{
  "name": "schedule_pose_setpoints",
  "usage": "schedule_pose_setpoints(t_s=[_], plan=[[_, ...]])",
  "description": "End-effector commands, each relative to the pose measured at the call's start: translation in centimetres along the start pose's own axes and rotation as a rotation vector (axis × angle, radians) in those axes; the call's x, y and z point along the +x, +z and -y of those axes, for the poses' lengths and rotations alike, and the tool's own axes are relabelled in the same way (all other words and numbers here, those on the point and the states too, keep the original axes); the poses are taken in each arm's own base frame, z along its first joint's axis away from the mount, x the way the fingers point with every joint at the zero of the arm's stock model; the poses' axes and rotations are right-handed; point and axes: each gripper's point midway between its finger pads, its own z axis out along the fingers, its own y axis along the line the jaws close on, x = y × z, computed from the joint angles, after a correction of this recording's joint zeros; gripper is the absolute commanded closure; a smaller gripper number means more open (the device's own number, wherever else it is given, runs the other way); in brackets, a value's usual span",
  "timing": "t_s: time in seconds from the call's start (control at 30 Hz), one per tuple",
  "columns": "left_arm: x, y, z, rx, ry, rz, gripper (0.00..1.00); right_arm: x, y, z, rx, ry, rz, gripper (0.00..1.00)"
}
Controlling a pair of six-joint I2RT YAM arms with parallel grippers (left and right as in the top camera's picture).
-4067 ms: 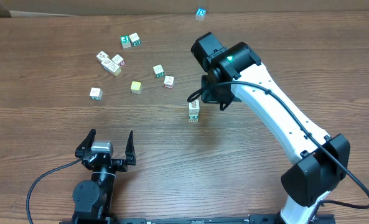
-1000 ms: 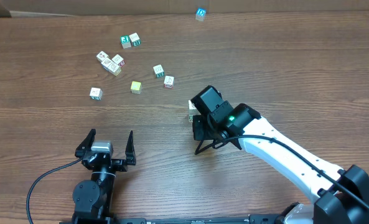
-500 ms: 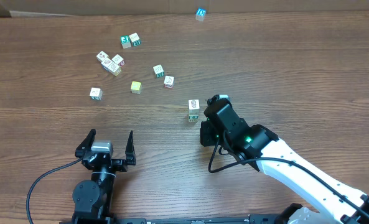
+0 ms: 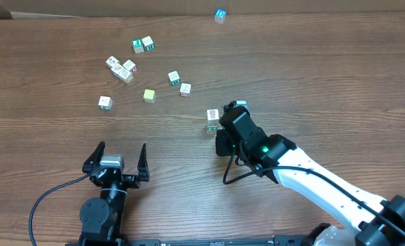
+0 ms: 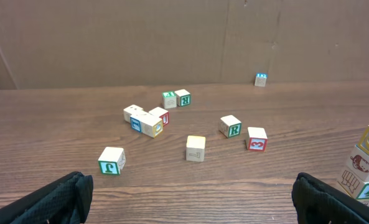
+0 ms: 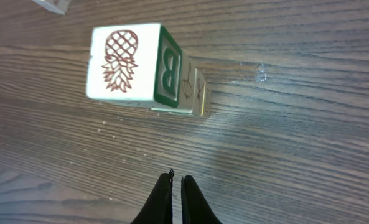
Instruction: Form a tower
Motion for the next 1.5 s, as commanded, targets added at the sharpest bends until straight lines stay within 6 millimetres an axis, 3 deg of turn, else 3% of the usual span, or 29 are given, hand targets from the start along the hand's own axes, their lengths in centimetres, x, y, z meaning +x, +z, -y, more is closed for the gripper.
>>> schedule_pose_setpoints(t_s=[0.0, 1.47], plan=[[-0.1, 0.0, 0.0, 0.001, 0.015, 0.009, 0.0, -0.1, 0.4, 0.1, 0.0, -0.022, 0.007, 0.96], [-0.1, 0.0, 0.0, 0.001, 0.015, 0.009, 0.0, -1.6, 1.3, -1.1, -0.042, -0.032, 0.069, 0.96]])
